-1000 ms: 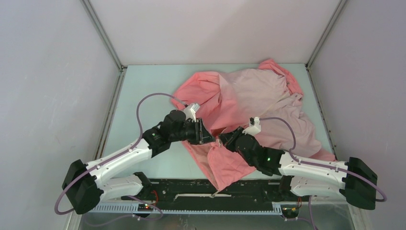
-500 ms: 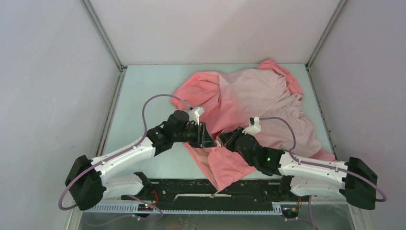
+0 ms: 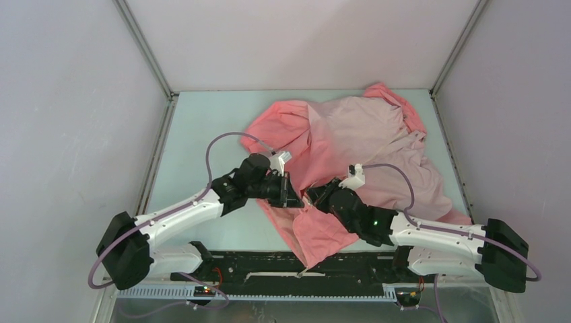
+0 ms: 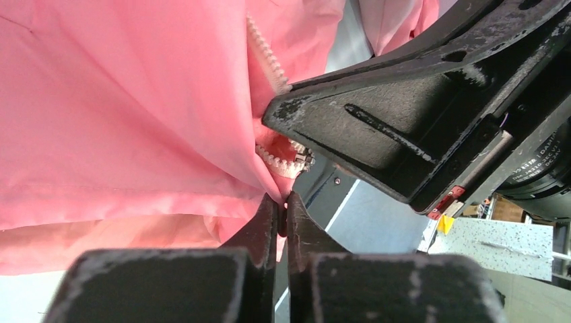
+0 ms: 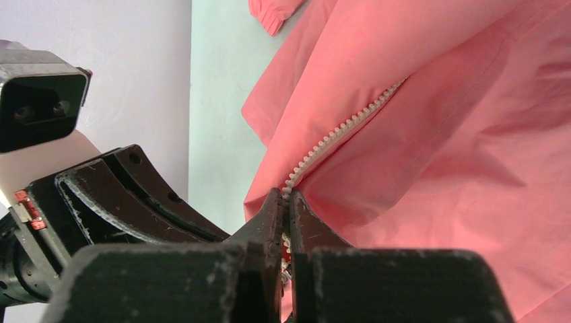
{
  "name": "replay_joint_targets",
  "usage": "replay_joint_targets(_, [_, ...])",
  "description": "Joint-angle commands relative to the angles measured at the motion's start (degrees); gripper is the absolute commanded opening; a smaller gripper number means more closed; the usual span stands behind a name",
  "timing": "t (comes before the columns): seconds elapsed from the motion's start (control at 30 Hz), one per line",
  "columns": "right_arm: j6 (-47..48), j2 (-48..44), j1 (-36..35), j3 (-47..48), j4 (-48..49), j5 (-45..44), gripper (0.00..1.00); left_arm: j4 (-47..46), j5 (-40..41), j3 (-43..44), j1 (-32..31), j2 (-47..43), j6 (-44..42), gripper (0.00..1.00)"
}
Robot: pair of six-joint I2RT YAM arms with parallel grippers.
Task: Zip up the jacket
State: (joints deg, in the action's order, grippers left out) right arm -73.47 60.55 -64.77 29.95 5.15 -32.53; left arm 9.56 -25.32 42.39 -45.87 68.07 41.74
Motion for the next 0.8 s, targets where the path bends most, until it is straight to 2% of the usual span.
replay_joint_targets(0.0, [-0.1,0.5,-0.2,2.9,3.0,-0.5,0.0,0.3,-4.2,5.5,-0.3,1.4,-3.4,0.0])
replay_joint_targets(0.33, [6.6,0.5,1.8,0.6,13.2,3.4,0.0,11.4,-5.3,11.4,-0.7,4.2,-13.8,0.0])
replay_joint_targets(0.57, [11.6,-1.1,3.1,-4.1,24.9,5.5,0.0,11.5,-4.6,11.0,-0.9,4.5,-15.3,0.0])
replay_joint_targets(0.77, [14.5,-3.2,5.1,-4.8,26.2,7.3,0.0,13.4,-5.3,11.7,-0.9,4.9,-17.3,0.0])
